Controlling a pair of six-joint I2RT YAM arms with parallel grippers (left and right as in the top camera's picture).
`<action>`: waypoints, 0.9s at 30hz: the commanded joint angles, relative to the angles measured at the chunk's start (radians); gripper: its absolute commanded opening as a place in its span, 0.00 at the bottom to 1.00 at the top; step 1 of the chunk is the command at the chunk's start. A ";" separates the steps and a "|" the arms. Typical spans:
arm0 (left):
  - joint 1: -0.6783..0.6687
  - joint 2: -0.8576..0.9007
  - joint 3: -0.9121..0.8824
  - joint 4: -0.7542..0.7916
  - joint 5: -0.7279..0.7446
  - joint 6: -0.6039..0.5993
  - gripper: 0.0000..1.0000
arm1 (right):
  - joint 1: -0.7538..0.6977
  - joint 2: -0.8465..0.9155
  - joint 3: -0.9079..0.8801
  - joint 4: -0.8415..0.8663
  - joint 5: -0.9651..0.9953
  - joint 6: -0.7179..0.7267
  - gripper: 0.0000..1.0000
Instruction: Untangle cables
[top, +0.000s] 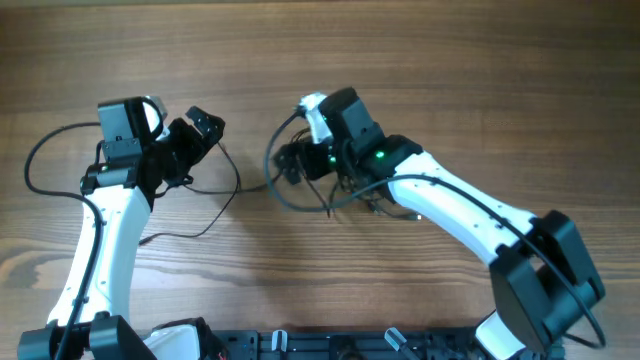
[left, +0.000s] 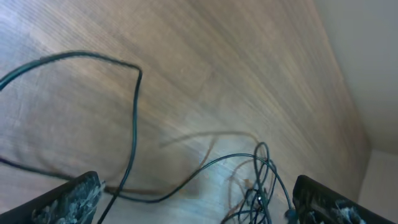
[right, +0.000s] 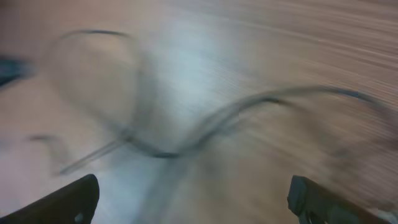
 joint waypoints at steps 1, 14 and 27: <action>-0.003 0.012 0.019 -0.024 0.033 -0.036 1.00 | -0.104 -0.005 0.090 -0.080 0.195 -0.054 1.00; -0.315 0.014 0.019 0.167 0.165 -0.059 1.00 | -0.522 -0.006 0.157 -0.456 0.261 0.106 1.00; -0.709 0.299 0.019 0.449 -0.086 -0.166 0.92 | -0.609 -0.006 0.151 -0.531 0.099 -0.044 1.00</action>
